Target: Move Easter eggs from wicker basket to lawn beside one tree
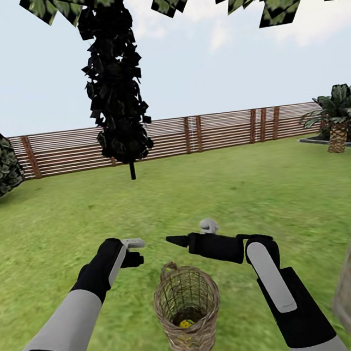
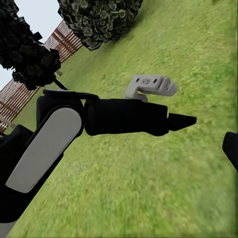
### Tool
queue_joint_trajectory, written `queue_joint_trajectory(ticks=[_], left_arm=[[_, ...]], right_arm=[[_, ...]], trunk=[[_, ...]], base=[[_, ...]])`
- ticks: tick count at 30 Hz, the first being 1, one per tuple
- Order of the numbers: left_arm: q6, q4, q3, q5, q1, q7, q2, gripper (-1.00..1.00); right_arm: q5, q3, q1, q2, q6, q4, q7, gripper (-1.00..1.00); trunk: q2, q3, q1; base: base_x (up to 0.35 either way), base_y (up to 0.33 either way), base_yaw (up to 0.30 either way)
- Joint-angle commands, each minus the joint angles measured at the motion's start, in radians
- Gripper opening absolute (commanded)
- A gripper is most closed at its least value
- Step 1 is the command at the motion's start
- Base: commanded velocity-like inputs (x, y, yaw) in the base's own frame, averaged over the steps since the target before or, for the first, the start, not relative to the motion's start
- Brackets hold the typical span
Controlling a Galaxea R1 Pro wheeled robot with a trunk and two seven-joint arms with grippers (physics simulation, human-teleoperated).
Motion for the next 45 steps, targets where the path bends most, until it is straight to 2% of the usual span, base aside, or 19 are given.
queue_joint_trajectory(ticks=[1, 14, 23, 36, 45], left_arm=[[0.004, -0.002, -0.002, 0.009, 0.0, 0.006, 0.001, 1.0], [0.004, 0.001, 0.002, 0.009, -0.003, 0.003, 0.002, 1.0], [0.003, 0.006, 0.002, 0.009, -0.004, 0.002, 0.001, 1.0], [0.003, 0.005, 0.002, 0.011, -0.005, 0.001, 0.002, 1.0], [0.003, 0.003, 0.002, 0.012, -0.005, 0.0, 0.002, 1.0]], right_arm=[[0.01, -0.001, -0.001, 0.001, 0.004, 0.0, 0.01, 1.0], [0.01, 0.0, -0.001, 0.001, 0.004, 0.0, 0.01, 1.0], [0.009, -0.004, -0.001, 0.0, 0.004, 0.0, 0.01, 1.0], [0.011, -0.005, -0.001, 0.0, 0.004, 0.0, 0.011, 1.0], [0.01, -0.006, -0.001, 0.0, 0.004, 0.0, 0.012, 1.0]], trunk=[[-0.001, -0.002, 0.0], [-0.001, -0.013, 0.0], [-0.001, -0.02, 0.0], [-0.001, -0.023, 0.0], [-0.001, -0.028, 0.0]], base=[[-0.15, 0.075, -0.249], [-0.182, 0.197, -0.249], [-0.042, 0.304, -0.245], [-0.002, 0.319, -0.067], [-0.06, 0.32, -0.213]])
